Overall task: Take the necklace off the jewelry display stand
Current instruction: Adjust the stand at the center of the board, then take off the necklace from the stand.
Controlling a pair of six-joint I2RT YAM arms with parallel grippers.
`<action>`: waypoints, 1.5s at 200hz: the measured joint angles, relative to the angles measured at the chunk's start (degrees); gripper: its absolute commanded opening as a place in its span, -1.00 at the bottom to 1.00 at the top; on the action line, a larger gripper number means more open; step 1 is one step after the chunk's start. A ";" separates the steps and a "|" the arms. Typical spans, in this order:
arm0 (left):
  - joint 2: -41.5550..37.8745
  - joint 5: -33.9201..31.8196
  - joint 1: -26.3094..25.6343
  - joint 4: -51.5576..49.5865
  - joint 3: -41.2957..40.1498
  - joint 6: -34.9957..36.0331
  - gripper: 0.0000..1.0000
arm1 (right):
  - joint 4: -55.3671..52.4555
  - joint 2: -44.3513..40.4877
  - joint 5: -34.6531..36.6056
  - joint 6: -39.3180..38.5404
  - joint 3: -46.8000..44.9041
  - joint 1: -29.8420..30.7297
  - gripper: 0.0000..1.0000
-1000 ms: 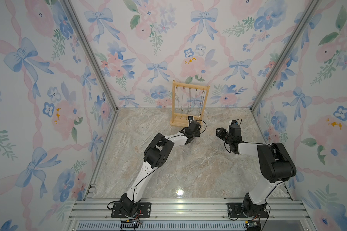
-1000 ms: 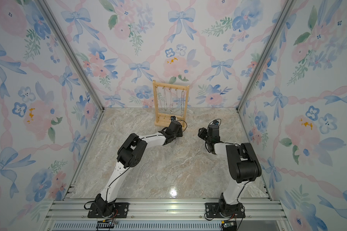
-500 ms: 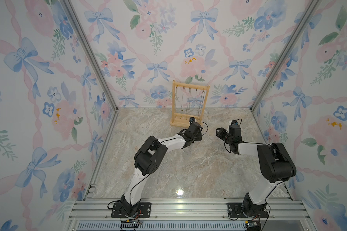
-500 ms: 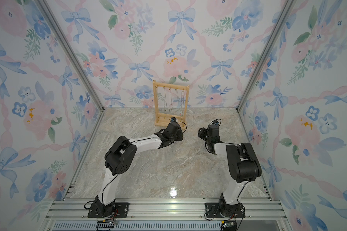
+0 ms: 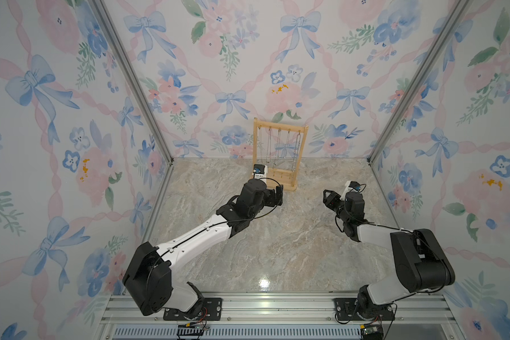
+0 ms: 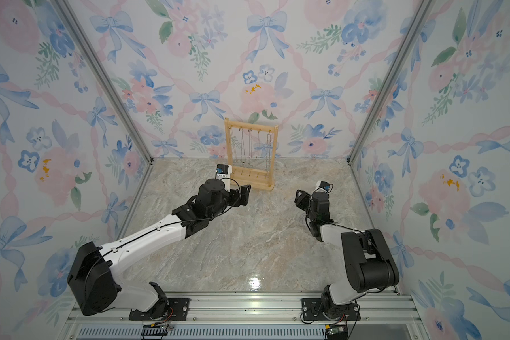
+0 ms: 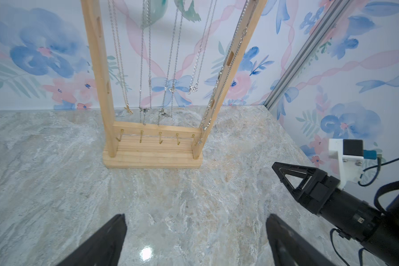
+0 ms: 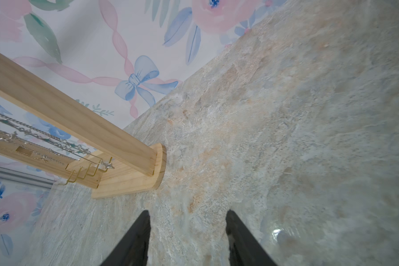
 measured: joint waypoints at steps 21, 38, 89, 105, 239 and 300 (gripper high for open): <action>-6.73 -1.07 3.32 -1.27 -4.90 2.25 0.96 | -0.22 -7.08 0.33 -1.40 -1.14 1.64 0.26; -11.85 -2.91 5.62 -2.40 -9.03 3.43 0.96 | -1.20 -12.41 0.96 -3.10 -1.09 3.72 0.29; -16.98 -9.20 7.08 -3.65 -12.96 6.54 0.96 | -16.06 -17.57 1.70 -8.55 10.32 13.60 0.33; -16.96 -8.96 7.08 -3.65 -12.98 6.99 0.96 | -23.98 -16.39 1.75 -11.02 17.99 17.46 0.33; -20.00 -8.44 7.08 -3.85 -13.20 7.58 0.96 | -54.07 8.72 8.96 -18.40 65.51 18.25 0.28; -18.73 -5.55 7.87 -3.85 -13.20 7.56 0.96 | -45.57 13.70 3.02 -19.19 62.29 14.23 0.14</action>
